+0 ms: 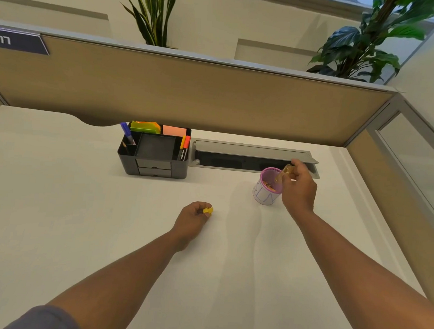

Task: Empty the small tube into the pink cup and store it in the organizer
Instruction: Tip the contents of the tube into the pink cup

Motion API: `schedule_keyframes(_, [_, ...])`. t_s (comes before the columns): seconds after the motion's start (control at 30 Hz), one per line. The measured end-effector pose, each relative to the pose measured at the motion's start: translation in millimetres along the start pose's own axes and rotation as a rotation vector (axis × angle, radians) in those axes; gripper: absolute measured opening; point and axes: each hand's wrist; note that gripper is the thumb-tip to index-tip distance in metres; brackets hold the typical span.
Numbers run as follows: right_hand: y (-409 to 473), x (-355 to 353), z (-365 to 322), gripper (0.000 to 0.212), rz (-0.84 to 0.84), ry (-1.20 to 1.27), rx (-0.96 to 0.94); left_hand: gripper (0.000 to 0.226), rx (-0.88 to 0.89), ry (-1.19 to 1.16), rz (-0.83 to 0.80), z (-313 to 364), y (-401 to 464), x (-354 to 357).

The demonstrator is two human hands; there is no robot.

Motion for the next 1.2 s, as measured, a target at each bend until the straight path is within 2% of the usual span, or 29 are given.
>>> schedule_keyframes(0.07, [2.4, -0.5, -2.7, 0.045, 0.016, 0.035, 0.001, 0.019, -0.007, -0.005, 0.001, -0.2, 0.4, 0.6])
schedule_keyframes(0.2, [2.7, 2.6, -4.1, 0.026, -0.033, -0.053, -0.043, 0.018, -0.018, -0.009, 0.002, 0.2, 1.1, 0.2])
schedule_keyframes(0.43, [1.3, 5.8, -1.4, 0.02, -0.033, -0.087, -0.068, 0.019, -0.02, -0.002, 0.002, 0.7, 0.9, -0.7])
schedule_keyframes(0.5, [1.7, 5.8, -1.4, 0.025, -0.006, -0.06, -0.043, 0.019, -0.024, 0.0, 0.004, 0.9, 0.5, -0.6])
schedule_keyframes(0.6, [1.3, 4.7, -3.8, 0.047, 0.037, 0.029, 0.033, 0.019, -0.022, 0.006, 0.008, 1.4, -0.5, -0.3])
schedule_keyframes(0.73, [-4.8, 2.5, -6.7, 0.035, 0.139, 0.144, 0.186, 0.017, -0.045, -0.012, 0.001, 4.9, -2.7, 0.1])
schedule_keyframes(0.9, [-16.3, -4.6, -15.5, 0.033, 0.282, 0.348, 0.456, 0.014, -0.065, -0.098, 0.021, 14.7, -15.2, -3.2])
schedule_keyframes(1.03, [-39.1, -8.7, -32.4, 0.033, 0.22, 0.501, 0.513, 0.017, -0.027, -0.166, 0.009, 34.6, -38.0, -8.0])
schedule_keyframes(1.2, [-82.5, -4.7, -67.7, 0.027, 0.053, 0.863, 0.522, 0.017, 0.062, -0.181, 0.021, 54.6, -75.8, -13.3])
Point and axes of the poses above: each hand's wrist, its own y-axis towards the middle knuckle, its own x-axis out of the palm, z = x × y, and after that the axes turned 13 degrees about -x, right-handed
